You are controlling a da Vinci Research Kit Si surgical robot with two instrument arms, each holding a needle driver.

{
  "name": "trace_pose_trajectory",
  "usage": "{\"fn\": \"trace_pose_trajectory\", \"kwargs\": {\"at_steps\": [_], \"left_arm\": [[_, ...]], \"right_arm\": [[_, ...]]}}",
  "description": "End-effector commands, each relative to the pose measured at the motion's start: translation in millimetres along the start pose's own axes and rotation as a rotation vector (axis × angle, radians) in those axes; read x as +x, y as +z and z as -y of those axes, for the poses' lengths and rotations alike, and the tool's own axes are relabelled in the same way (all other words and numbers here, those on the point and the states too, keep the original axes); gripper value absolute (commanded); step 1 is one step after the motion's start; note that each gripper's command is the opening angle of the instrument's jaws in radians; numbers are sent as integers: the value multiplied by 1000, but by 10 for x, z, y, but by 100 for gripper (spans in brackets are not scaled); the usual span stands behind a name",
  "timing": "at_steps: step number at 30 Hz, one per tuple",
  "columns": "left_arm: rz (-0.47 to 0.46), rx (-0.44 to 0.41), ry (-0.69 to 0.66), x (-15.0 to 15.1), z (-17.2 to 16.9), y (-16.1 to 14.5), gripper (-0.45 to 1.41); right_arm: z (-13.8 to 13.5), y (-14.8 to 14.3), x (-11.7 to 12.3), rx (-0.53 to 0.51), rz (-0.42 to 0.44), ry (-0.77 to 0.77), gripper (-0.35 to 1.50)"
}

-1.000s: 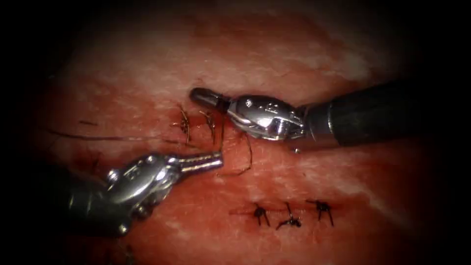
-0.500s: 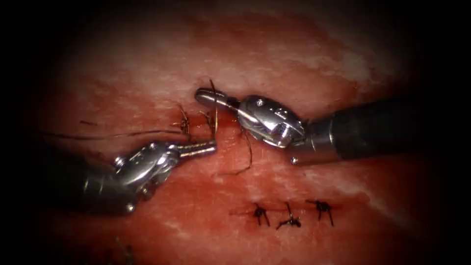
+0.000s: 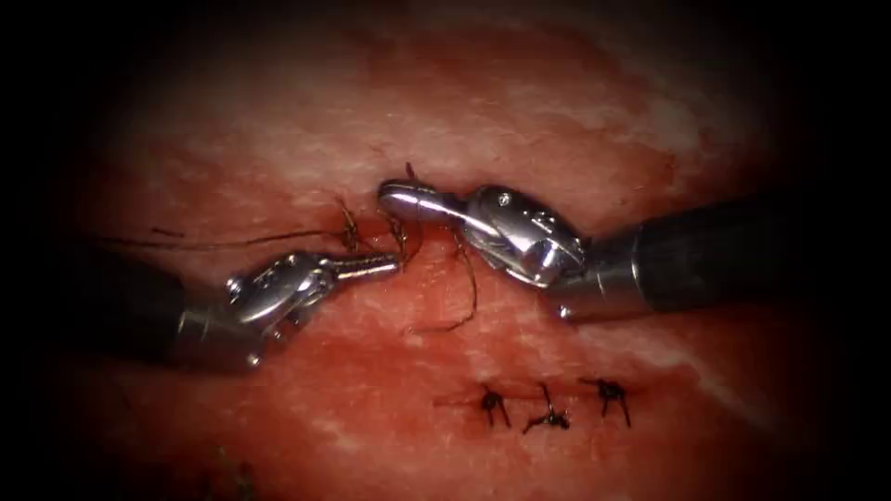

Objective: Wound Closure

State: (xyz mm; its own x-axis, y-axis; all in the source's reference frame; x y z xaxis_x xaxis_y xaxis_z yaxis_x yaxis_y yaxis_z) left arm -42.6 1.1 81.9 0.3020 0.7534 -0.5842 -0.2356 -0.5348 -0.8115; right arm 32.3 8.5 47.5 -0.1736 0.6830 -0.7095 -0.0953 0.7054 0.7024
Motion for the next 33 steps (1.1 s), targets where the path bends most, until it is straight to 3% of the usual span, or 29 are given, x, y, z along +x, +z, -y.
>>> {"fn": "trace_pose_trajectory", "kwargs": {"at_steps": [1,3,8,21,26,33], "left_arm": [[1,2,-3,-9,-1,1,-45],[0,3,-3,-9,0,3,-45],[7,9,-4,-4,9,10,-45],[31,-4,-16,6,46,24,-45],[46,-23,-19,2,47,25,-45],[65,-37,-19,-2,41,27,-45]], "right_arm": [[3,2,-8,5,-9,1,-28],[4,2,-8,3,-12,2,-28],[10,0,-13,185,31,4,-30],[9,-17,-9,409,252,-109,-25],[11,-17,-10,471,433,-218,12],[13,-16,-11,605,690,-287,19]]}}
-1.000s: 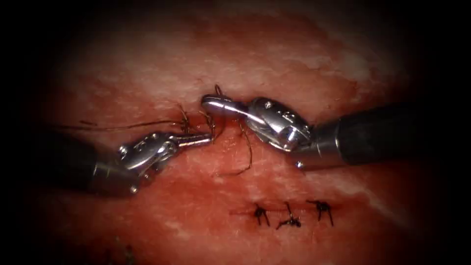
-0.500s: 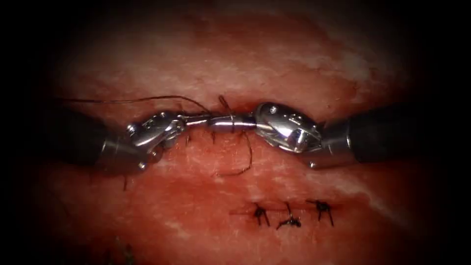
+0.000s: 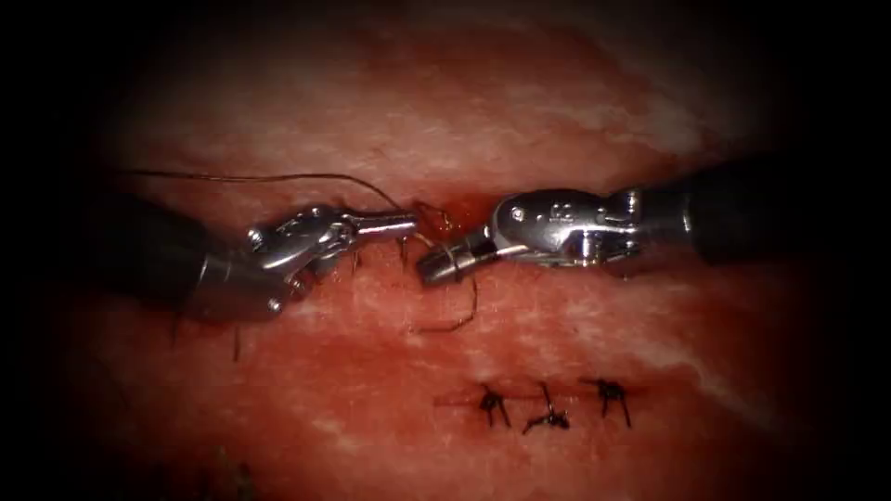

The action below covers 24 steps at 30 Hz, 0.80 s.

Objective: Wound Closure

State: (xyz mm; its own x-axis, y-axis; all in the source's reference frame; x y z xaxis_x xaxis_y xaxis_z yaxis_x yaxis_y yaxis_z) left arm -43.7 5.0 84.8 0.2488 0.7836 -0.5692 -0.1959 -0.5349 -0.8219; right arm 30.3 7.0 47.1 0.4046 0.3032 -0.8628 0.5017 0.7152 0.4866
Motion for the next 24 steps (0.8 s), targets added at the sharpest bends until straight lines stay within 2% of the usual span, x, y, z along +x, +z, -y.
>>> {"fn": "trace_pose_trajectory", "kwargs": {"at_steps": [1,7,10,12,14,16,24], "left_arm": [[6,-3,-2,-11,-2,2,-45],[16,-12,-3,-15,-9,3,-45],[22,-18,-3,-18,-15,2,-45],[26,-20,-3,-20,-19,1,-45],[32,-25,-3,-23,-25,0,-45],[38,-31,-4,-24,-30,-2,-45],[48,-39,-4,-29,-38,-5,-45]], "right_arm": [[-2,9,-1,29,41,-9,19],[-2,11,-1,98,119,-38,26],[-2,15,1,131,149,-52,36],[0,19,3,158,173,-65,44],[2,24,5,180,199,-72,64],[5,27,7,198,209,-73,76],[17,42,11,268,236,-74,73]]}}
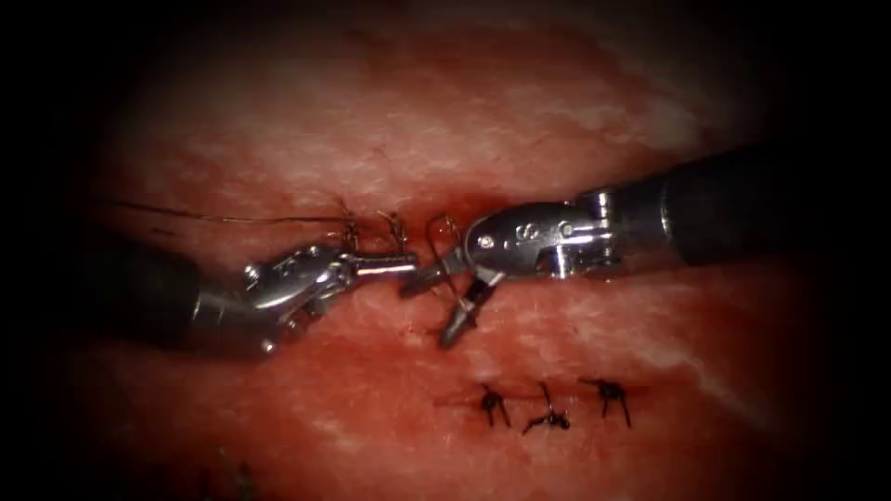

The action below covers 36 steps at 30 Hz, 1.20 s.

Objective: Wound Closure

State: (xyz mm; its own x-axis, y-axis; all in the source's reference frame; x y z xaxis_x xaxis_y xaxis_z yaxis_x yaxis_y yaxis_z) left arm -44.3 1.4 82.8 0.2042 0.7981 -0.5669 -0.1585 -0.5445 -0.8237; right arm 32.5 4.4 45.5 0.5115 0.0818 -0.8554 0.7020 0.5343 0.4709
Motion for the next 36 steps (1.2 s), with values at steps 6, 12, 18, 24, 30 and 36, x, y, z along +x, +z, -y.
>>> {"fn": "trace_pose_trajectory", "kwargs": {"at_steps": [6,12,18,24,30,36], "left_arm": [[6,-3,1,-15,0,3,-45],[10,-5,2,-17,1,2,-45],[12,-8,3,-18,2,1,-45],[15,-14,4,-20,-2,-6,-45],[20,-24,5,-25,-12,-14,-45],[26,-30,5,-34,-35,-16,-45]], "right_arm": [[0,23,-10,23,65,0,66],[-5,31,-23,23,150,4,56],[-13,37,-27,4,258,18,27],[-24,33,-22,-24,257,50,-35],[-28,22,-19,-109,142,118,-35],[-31,1,-19,-226,-3,257,-35]]}}
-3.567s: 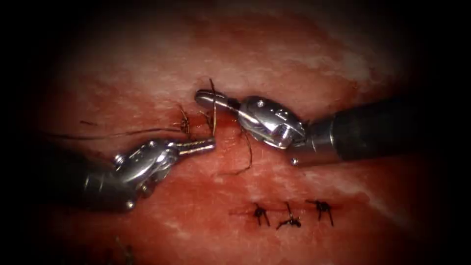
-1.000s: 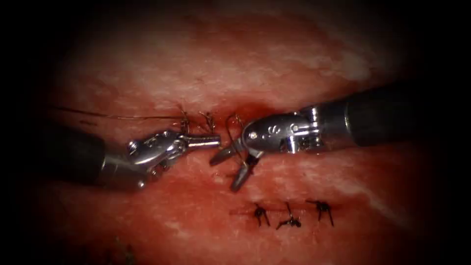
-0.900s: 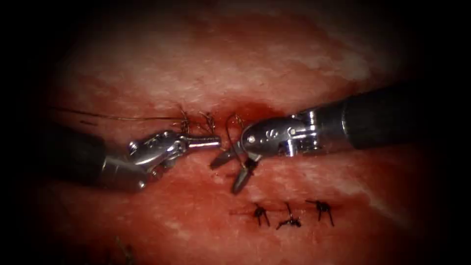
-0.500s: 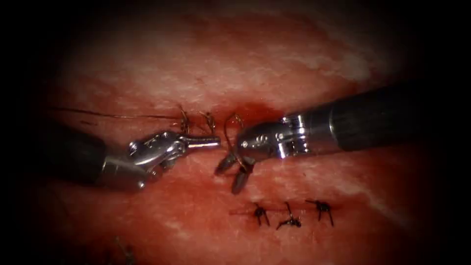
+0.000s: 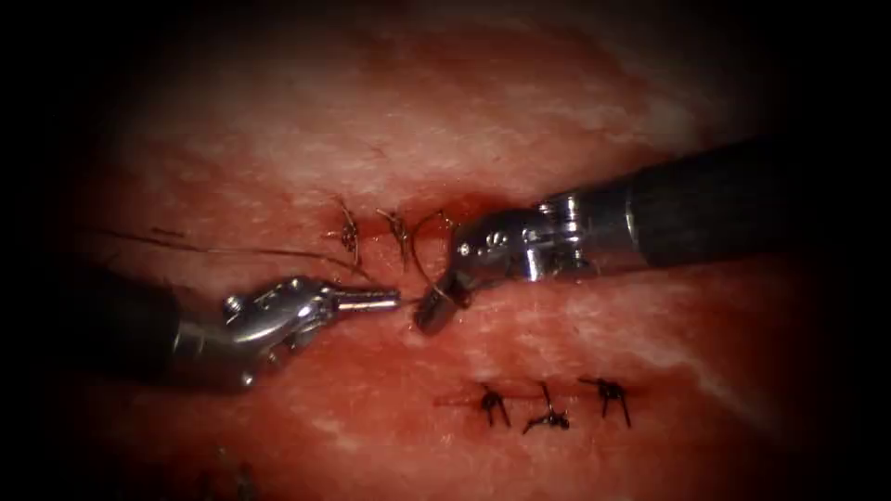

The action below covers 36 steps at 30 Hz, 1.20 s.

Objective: Wound Closure

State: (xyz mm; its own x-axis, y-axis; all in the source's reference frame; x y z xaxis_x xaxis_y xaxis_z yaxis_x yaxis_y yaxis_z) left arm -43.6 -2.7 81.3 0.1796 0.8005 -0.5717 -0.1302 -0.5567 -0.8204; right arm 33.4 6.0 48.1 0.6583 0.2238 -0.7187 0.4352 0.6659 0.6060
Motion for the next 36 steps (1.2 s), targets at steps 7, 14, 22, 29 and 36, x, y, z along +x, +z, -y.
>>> {"fn": "trace_pose_trajectory", "kwargs": {"at_steps": [7,14,22,29,36], "left_arm": [[21,-19,-5,-31,-51,-1,-45],[38,-55,-12,-47,-122,-4,-45],[50,-86,-24,-44,-184,-2,-45],[58,-96,-26,-45,-209,-2,-45],[64,-107,-24,-49,-219,-5,-45]], "right_arm": [[-19,-13,-10,-96,-183,202,-35],[-53,-33,-24,-223,-274,348,-35],[-84,-64,-37,-338,-231,380,-35],[-82,-79,-45,-272,-200,362,-35],[-87,-97,-39,-254,-196,361,-35]]}}
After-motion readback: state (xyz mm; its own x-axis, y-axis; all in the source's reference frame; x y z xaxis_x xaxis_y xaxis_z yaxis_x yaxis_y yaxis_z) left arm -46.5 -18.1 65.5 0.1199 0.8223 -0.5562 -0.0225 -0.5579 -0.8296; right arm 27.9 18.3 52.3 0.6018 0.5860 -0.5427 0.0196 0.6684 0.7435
